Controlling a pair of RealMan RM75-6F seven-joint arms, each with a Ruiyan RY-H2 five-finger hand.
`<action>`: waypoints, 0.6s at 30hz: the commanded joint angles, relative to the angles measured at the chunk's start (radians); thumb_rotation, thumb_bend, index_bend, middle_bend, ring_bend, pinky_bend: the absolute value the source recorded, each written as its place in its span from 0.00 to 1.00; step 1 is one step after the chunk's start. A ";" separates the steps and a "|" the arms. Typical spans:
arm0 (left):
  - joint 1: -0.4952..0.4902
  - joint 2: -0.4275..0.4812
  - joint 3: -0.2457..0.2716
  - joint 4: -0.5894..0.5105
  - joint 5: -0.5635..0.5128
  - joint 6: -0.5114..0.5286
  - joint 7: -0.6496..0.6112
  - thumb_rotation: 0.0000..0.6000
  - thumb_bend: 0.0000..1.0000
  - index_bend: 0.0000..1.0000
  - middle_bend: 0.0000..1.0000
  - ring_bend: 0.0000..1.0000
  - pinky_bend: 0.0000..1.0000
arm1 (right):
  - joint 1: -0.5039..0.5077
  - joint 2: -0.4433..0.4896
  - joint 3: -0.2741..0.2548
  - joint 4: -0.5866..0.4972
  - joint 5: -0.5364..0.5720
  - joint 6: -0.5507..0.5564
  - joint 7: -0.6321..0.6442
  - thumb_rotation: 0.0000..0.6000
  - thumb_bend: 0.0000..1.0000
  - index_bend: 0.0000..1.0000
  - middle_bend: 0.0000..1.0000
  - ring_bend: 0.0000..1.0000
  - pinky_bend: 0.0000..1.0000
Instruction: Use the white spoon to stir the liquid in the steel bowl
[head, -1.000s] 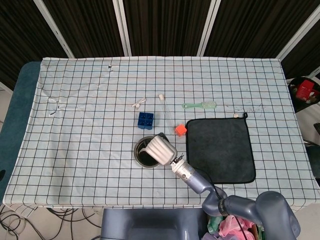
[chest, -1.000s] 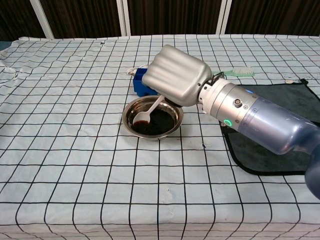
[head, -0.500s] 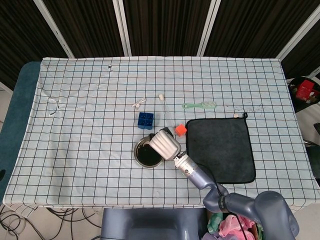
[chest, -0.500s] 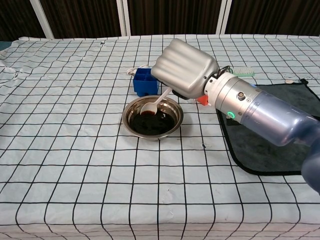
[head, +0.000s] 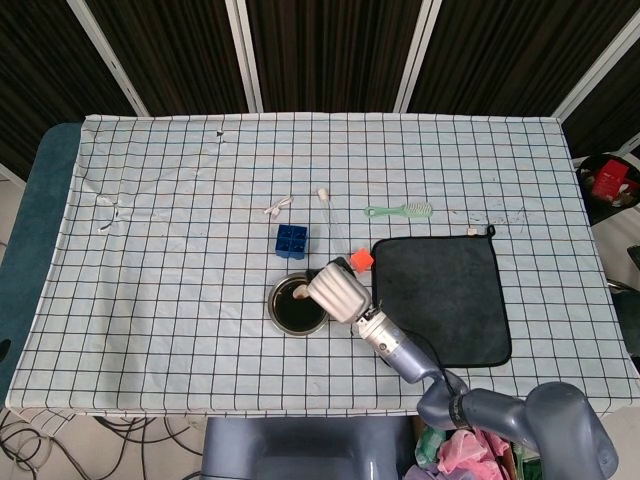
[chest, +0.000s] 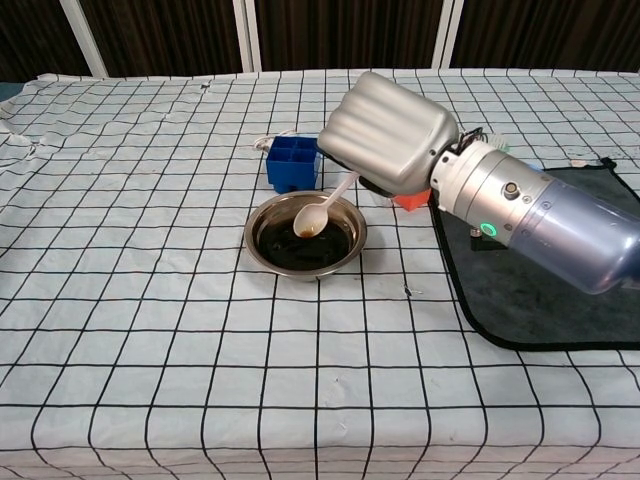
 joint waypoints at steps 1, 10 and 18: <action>0.000 -0.001 0.000 -0.001 0.000 0.001 0.002 1.00 0.22 0.09 0.00 0.00 0.00 | -0.010 0.019 -0.012 -0.024 -0.007 0.005 -0.010 1.00 0.37 0.69 0.90 1.00 1.00; 0.001 -0.002 -0.001 -0.002 -0.001 0.004 0.006 1.00 0.22 0.09 0.00 0.00 0.00 | -0.037 0.079 -0.039 -0.140 -0.030 0.025 -0.042 1.00 0.38 0.69 0.90 1.00 1.00; 0.004 -0.001 -0.001 -0.003 0.002 0.008 0.004 1.00 0.22 0.09 0.00 0.00 0.00 | -0.050 0.101 -0.053 -0.211 -0.044 0.027 -0.067 1.00 0.38 0.69 0.90 1.00 1.00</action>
